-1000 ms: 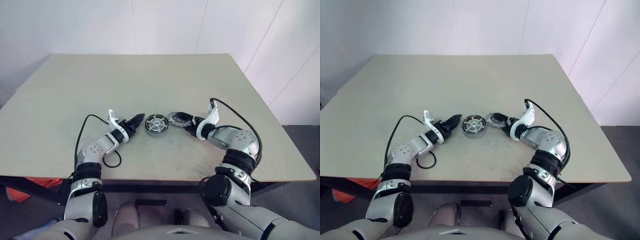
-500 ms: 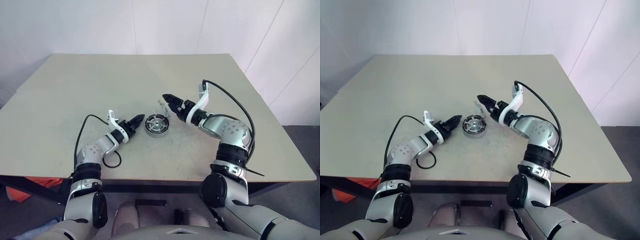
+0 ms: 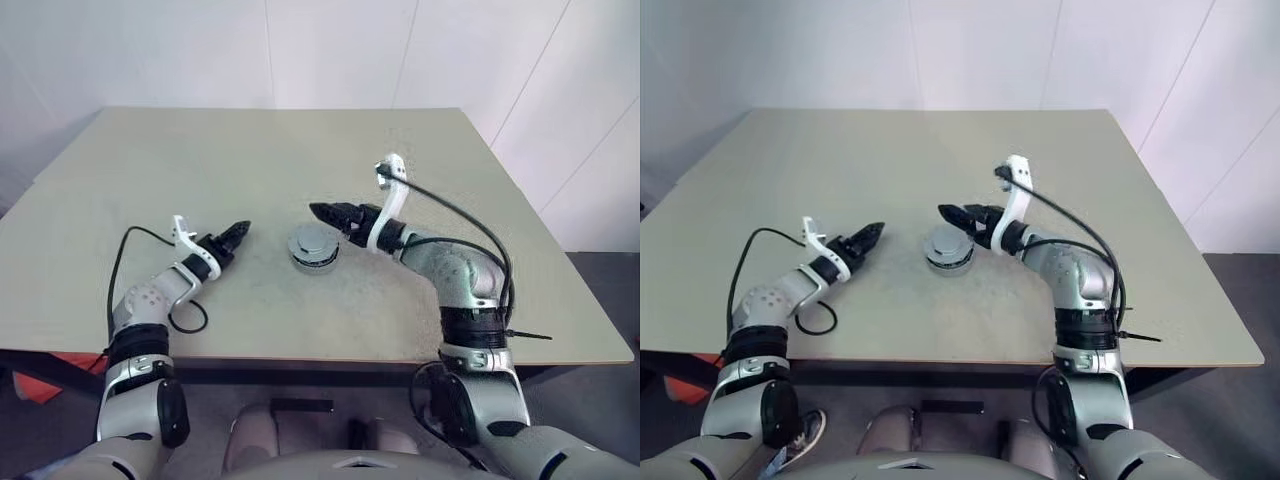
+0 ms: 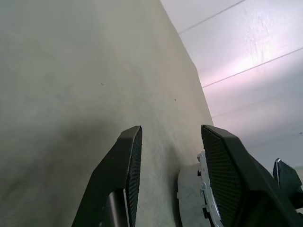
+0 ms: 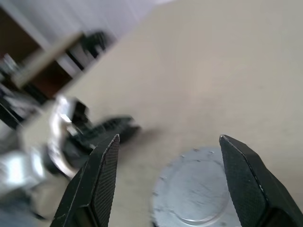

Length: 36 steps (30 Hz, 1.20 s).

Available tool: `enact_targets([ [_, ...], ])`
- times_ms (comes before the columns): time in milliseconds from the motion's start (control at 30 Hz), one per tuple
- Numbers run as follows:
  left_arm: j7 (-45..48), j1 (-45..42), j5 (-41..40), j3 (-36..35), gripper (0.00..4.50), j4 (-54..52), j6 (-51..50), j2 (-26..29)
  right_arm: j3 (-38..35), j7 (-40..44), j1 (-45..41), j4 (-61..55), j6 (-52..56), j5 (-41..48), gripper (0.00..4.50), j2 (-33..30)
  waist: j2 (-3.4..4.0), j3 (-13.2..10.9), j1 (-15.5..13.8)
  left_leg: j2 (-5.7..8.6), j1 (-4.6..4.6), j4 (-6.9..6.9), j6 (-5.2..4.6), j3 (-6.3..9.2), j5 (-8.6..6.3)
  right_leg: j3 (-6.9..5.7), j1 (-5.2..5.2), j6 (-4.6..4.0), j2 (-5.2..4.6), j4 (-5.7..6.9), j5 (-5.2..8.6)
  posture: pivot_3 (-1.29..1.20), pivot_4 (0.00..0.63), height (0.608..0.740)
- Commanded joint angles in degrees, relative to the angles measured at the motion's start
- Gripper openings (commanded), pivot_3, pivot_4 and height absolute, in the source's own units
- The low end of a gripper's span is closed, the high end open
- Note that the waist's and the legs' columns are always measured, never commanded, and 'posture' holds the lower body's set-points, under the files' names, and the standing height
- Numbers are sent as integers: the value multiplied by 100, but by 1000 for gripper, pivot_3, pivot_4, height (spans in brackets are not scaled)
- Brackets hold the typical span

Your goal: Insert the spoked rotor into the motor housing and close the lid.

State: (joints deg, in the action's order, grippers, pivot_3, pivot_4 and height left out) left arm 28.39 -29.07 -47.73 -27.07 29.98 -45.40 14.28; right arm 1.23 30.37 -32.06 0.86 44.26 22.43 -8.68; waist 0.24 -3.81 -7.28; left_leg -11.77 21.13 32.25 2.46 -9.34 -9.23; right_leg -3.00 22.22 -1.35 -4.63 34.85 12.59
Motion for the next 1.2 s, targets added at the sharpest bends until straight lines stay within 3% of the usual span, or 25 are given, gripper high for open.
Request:
enact_targets([
  [33, 73, -154, 16, 61, 2110, -73, 83, -112, 1051, 201, -22, 535, -1844, -1273, 3770, -391, -1, 0, 3, 0, 0, 4, 0, 0, 0, 0, -2, -3, 0, 1, 11, 0, 0, 740],
  [67, 66, -143, 26, 89, 2110, -105, 84, -169, 1217, 251, -34, 754, -2229, -1476, 3770, -454, -2, 0, 1, 1, -1, 9, 0, 0, 0, 0, -5, 6, -2, 1, 17, 0, 0, 740],
  [200, 59, -116, 70, 149, 2110, -168, 102, -316, 1403, 449, -135, 1370, -3006, -1728, 4475, -422, -4, -1, 14, 0, 2, 20, -5, 1, -3, 0, -8, -14, -2, 2, 5, 0, 0, 740],
  [600, 44, -44, 91, 110, 2110, -214, 69, -326, 1386, 322, -297, 2119, -3477, -2107, 4475, -195, -4, -1, 39, -2, 7, 36, -32, 0, -18, 0, -9, -31, 1, 4, 0, 0, 0, 740],
  [1200, 41, -60, 174, 140, 2110, -153, 102, -336, 1141, 485, -246, 2389, -3118, -2017, 4475, 22, -4, -1, 42, -4, 2, 51, -45, 0, -26, 1, -18, -32, 0, 11, -1, 0, 0, 740],
])
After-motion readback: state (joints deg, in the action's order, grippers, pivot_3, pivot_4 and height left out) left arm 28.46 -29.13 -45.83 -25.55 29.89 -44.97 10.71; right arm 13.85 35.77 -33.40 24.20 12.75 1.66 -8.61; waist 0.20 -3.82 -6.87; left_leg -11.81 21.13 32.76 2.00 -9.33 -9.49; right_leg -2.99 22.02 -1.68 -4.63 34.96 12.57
